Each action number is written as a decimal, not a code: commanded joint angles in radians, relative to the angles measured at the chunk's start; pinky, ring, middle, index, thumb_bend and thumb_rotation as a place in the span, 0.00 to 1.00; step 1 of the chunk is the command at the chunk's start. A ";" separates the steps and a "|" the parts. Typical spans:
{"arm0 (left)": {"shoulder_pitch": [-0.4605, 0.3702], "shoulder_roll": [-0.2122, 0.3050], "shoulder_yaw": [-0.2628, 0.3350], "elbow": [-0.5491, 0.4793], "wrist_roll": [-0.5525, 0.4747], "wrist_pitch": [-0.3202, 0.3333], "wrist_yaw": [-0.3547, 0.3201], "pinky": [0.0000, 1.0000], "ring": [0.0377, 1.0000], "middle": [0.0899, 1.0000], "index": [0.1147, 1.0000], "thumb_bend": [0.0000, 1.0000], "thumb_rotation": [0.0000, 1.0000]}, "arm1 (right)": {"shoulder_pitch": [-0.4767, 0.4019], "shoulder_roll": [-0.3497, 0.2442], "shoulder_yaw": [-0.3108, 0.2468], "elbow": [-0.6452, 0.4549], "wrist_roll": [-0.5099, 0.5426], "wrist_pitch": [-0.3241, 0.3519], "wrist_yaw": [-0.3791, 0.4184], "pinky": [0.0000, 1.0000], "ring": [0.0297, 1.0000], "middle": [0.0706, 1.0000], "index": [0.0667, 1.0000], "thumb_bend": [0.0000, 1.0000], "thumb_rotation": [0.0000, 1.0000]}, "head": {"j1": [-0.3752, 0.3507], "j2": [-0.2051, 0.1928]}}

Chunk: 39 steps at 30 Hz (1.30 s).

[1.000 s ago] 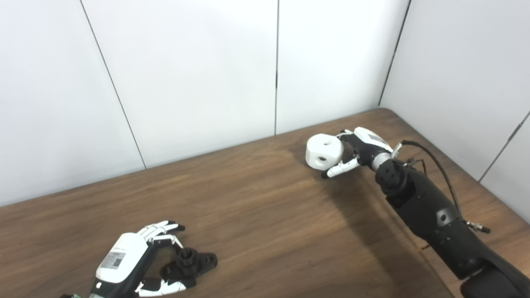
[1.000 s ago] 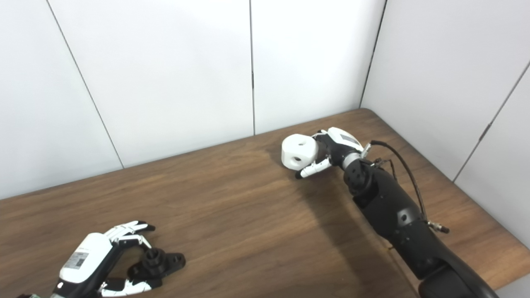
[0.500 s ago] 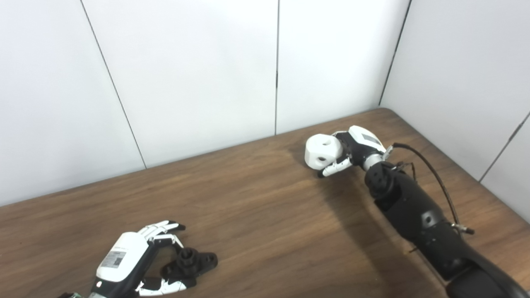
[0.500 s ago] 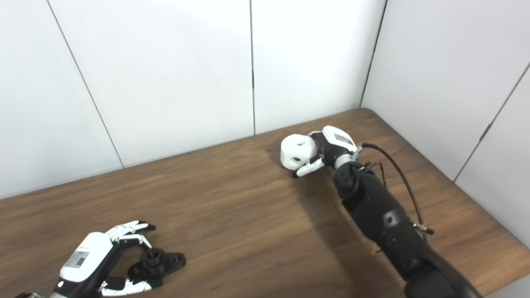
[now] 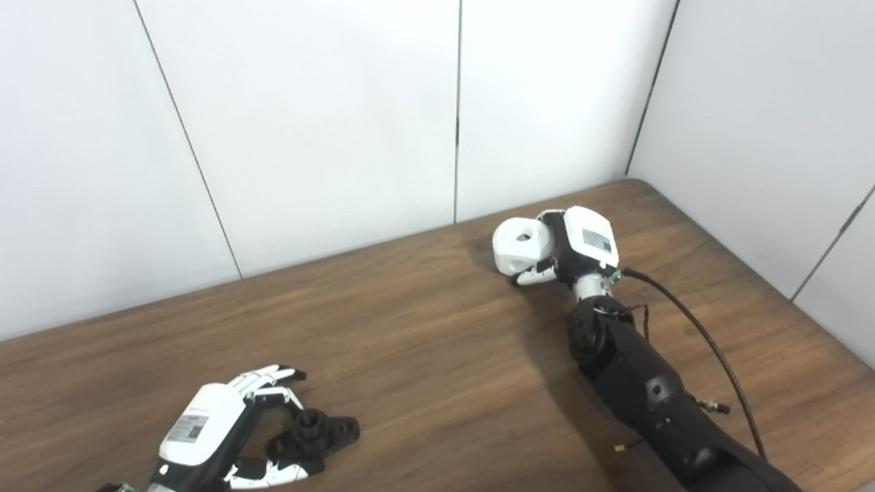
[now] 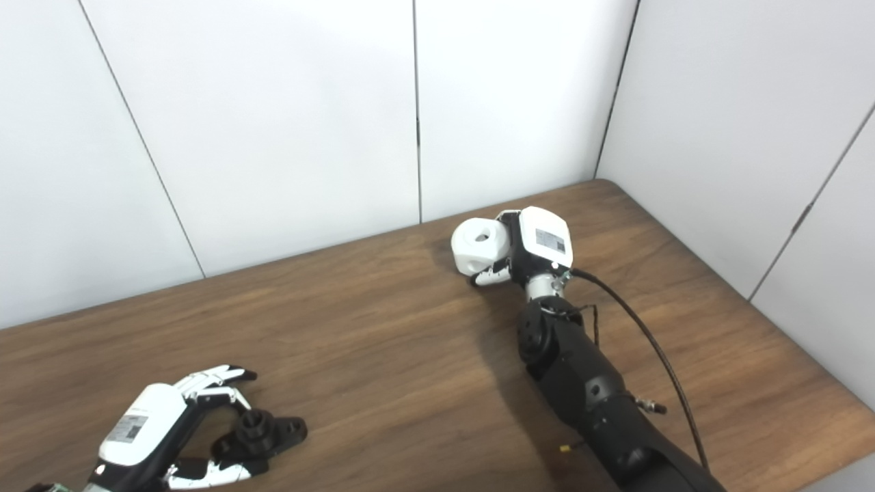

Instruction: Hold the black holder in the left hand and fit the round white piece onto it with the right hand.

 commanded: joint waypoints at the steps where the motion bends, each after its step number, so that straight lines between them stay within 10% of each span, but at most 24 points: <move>1: 0.073 0.017 -0.057 0.036 0.073 0.023 -0.132 0.83 0.85 0.80 0.42 0.52 0.05 | -0.009 0.006 0.018 0.000 -0.009 -0.012 0.021 0.65 0.71 0.67 0.45 0.52 0.13 | 0.005 0.003; 39: 0.047 -0.035 -0.063 0.065 0.097 0.088 -0.155 0.90 0.90 0.84 0.42 0.52 0.06 | 0.128 0.142 0.104 -0.729 0.008 -0.010 0.476 0.62 0.71 0.68 0.44 0.52 0.13 | 0.308 0.090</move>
